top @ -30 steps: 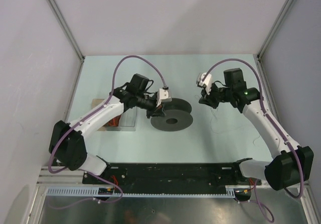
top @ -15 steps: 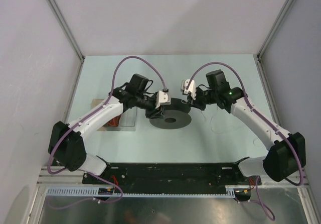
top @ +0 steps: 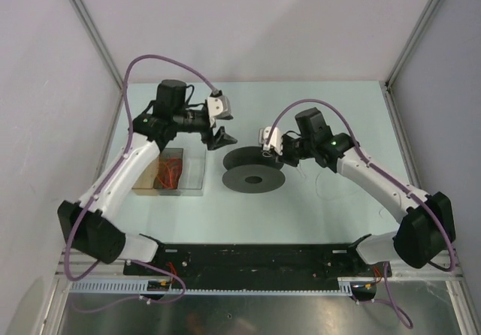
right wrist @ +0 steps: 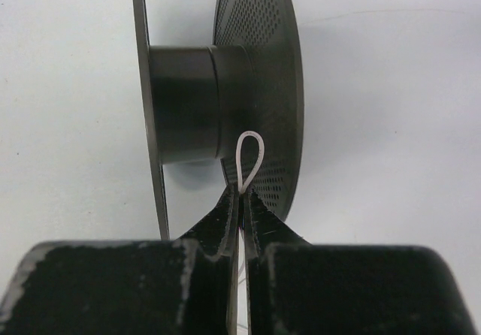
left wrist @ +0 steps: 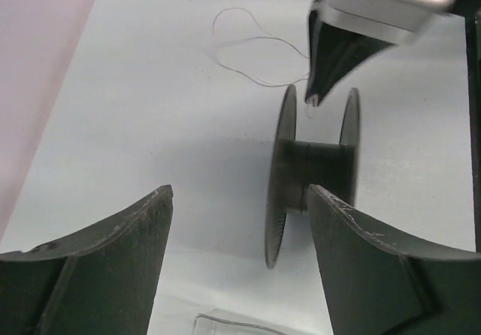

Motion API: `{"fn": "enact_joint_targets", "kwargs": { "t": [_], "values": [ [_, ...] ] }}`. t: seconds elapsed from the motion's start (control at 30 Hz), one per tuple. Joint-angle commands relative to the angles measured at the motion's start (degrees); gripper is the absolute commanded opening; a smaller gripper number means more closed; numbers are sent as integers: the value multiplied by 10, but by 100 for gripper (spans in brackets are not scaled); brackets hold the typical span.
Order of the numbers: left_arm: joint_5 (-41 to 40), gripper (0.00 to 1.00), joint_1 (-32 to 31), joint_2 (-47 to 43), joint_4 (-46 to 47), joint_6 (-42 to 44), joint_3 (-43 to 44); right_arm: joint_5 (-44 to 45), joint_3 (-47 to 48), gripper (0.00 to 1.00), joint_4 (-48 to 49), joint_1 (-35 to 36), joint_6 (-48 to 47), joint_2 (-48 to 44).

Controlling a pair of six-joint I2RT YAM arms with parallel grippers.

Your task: Wrap the cables

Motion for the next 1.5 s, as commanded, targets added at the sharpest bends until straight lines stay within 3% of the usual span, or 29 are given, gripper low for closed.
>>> {"fn": "enact_joint_targets", "kwargs": {
  "t": [0.0, 0.33, 0.57, 1.07, 1.47],
  "values": [
    [66, 76, 18, 71, 20, -28, 19, 56, 22, 0, 38, 32, 13, 19],
    [81, 63, -20, 114, 65, 26, -51, 126, 13, 0, 84, 67, 62, 59],
    [73, 53, -35, 104, 157, -11, -109, 165, -10, 0, 142, 81, 91, 61],
    [84, 46, -36, 108, 248, -104, -134, 111, -24, 0, 174, 81, 105, 62],
    [68, 33, -42, 105, 312, -143, -165, 89, -26, 0, 175, 77, 111, 64]
  ]
}}
